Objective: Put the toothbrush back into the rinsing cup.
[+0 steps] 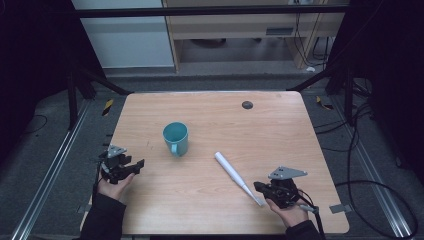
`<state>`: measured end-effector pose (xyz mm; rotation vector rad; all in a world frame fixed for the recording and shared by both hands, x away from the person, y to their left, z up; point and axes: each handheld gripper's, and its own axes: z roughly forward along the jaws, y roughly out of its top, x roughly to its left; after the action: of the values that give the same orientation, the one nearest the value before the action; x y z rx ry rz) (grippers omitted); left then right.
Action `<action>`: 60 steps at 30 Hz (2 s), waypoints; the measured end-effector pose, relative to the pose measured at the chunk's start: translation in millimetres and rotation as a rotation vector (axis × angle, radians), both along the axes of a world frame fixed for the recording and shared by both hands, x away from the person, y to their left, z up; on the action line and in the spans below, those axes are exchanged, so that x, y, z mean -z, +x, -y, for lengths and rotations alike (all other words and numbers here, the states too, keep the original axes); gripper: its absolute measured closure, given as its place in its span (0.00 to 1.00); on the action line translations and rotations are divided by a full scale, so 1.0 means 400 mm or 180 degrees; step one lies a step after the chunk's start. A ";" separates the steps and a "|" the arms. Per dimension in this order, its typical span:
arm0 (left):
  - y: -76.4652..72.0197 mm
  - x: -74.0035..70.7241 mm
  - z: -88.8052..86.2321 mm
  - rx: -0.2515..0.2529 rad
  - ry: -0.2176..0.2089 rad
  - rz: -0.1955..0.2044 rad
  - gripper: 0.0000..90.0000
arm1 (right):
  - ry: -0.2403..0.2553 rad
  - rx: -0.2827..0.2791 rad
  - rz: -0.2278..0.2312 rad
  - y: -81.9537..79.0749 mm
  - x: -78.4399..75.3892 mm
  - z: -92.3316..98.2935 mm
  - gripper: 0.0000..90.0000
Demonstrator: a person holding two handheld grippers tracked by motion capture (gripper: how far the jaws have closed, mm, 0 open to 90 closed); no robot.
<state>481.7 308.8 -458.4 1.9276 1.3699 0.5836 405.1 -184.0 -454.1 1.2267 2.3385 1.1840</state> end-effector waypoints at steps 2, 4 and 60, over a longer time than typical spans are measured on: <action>0.000 0.000 0.000 -0.0001 -0.0007 0.0004 0.48 | -0.0027 -0.0035 -0.0038 0.000 0.009 -0.010 1.00; 0.000 0.000 0.000 -0.0003 -0.0001 0.0000 0.48 | -0.0046 -0.0075 -0.0068 0.002 0.018 -0.020 1.00; 0.002 0.004 0.003 0.0007 0.0040 -0.0028 0.48 | -0.0365 0.0085 -0.0320 0.036 0.081 -0.016 1.00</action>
<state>482.5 307.6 -460.2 1.9436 1.3726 0.5849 419.7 -177.5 -486.3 1.3013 2.4163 0.9864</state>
